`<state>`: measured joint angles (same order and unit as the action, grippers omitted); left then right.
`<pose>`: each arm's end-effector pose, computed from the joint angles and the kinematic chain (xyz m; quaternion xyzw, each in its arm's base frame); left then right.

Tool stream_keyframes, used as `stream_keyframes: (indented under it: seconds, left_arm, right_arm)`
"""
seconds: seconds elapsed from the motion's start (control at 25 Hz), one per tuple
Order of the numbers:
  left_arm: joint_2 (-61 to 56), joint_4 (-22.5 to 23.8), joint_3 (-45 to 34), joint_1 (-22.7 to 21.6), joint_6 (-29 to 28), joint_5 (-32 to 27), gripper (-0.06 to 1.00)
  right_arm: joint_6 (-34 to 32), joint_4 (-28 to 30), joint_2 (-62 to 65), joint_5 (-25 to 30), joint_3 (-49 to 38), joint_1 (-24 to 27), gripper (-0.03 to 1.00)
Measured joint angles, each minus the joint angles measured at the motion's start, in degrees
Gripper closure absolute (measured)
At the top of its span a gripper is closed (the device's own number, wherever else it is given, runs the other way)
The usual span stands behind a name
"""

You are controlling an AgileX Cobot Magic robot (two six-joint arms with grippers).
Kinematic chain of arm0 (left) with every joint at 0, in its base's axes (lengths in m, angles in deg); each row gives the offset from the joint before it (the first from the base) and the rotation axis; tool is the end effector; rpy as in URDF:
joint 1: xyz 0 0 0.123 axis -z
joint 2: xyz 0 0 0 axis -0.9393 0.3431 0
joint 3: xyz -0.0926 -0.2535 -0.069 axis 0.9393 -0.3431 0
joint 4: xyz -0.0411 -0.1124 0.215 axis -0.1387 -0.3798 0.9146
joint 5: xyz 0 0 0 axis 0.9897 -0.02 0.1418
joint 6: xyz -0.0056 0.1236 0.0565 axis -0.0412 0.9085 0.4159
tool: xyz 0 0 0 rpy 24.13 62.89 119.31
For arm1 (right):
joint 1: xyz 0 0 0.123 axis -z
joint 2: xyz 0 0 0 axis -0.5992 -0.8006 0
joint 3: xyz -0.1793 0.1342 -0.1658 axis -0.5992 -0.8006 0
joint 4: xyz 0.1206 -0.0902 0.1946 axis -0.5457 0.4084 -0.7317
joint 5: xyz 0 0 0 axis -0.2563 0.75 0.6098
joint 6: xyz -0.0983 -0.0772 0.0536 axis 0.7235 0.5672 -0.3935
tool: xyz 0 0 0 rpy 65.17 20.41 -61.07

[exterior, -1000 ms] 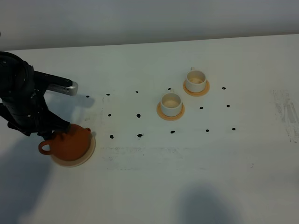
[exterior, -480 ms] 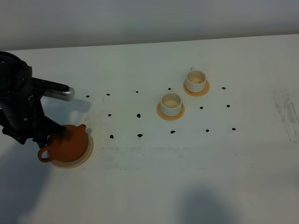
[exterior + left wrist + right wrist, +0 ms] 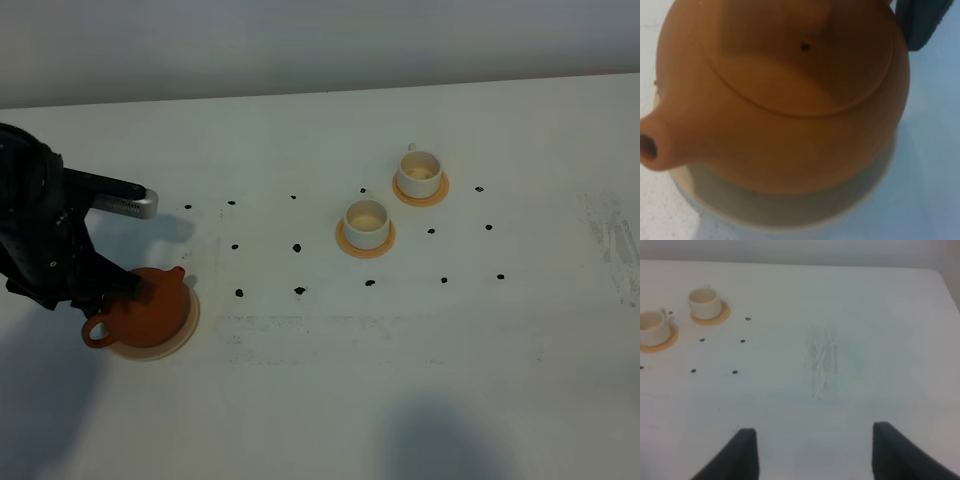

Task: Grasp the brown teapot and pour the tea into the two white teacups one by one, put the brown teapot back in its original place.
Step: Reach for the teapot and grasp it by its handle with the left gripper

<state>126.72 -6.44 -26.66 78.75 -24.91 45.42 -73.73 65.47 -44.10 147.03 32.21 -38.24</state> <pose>0.3301 -0.0286 0.1095 0.1252 0.9856 0.0801 0.0809 0.0301 -0.0035 0.2531 0.0132 0.8616 0.0021 0.5073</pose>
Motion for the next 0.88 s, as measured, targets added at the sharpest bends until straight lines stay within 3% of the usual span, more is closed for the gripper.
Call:
stream_keyframes:
  seconds: [0.88]
  left_arm:
    - [-1.7, -5.0, -4.9, -0.1, -2.1, -1.1, 0.49]
  right_arm:
    - [0.0, 0.0, 0.0, 0.0, 0.0, 0.0, 0.48]
